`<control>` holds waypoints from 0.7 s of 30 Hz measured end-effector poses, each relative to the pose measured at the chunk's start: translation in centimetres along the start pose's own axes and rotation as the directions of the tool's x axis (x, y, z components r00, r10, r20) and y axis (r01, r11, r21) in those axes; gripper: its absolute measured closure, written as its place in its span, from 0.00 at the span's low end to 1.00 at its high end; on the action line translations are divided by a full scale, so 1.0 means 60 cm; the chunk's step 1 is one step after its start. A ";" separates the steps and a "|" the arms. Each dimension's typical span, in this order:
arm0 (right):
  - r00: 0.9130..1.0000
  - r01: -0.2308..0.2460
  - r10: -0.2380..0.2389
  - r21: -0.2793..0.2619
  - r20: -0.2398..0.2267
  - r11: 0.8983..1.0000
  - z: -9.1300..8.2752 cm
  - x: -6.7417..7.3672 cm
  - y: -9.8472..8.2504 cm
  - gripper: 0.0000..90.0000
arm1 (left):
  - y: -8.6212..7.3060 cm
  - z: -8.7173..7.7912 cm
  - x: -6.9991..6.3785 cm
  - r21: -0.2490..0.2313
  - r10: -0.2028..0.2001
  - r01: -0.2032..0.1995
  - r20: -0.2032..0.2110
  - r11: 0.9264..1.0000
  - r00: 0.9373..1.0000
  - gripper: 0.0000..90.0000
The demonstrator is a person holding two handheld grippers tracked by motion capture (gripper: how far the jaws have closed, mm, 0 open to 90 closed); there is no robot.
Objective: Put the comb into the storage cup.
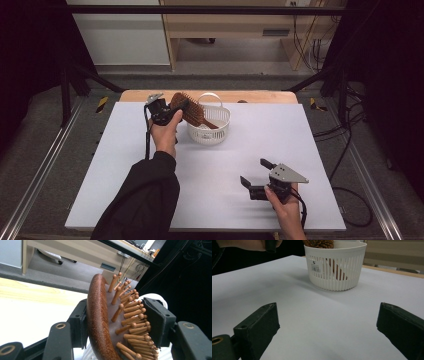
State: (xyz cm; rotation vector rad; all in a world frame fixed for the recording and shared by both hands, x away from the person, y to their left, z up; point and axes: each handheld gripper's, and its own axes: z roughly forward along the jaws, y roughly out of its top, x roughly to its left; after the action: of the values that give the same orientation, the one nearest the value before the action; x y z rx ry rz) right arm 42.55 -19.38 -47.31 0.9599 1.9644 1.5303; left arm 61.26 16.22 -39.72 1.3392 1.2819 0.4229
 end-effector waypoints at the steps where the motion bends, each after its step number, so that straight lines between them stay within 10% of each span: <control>1: 1.000 0.000 0.000 0.000 0.000 1.000 0.000 0.000 0.000 0.05 | 0.000 0.000 0.000 0.000 0.000 0.000 0.001 1.000 1.000 0.47; 21: 1.000 -0.002 0.002 0.003 0.001 1.000 0.002 -0.001 -0.001 0.05 | -0.002 0.009 0.001 -0.007 -0.011 0.011 0.012 1.000 1.000 0.47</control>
State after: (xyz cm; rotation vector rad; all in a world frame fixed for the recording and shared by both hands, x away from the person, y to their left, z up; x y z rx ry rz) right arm 42.66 -19.33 -47.42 0.9637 1.9658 1.5277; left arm 61.67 16.00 -40.00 1.3267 1.2760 0.4106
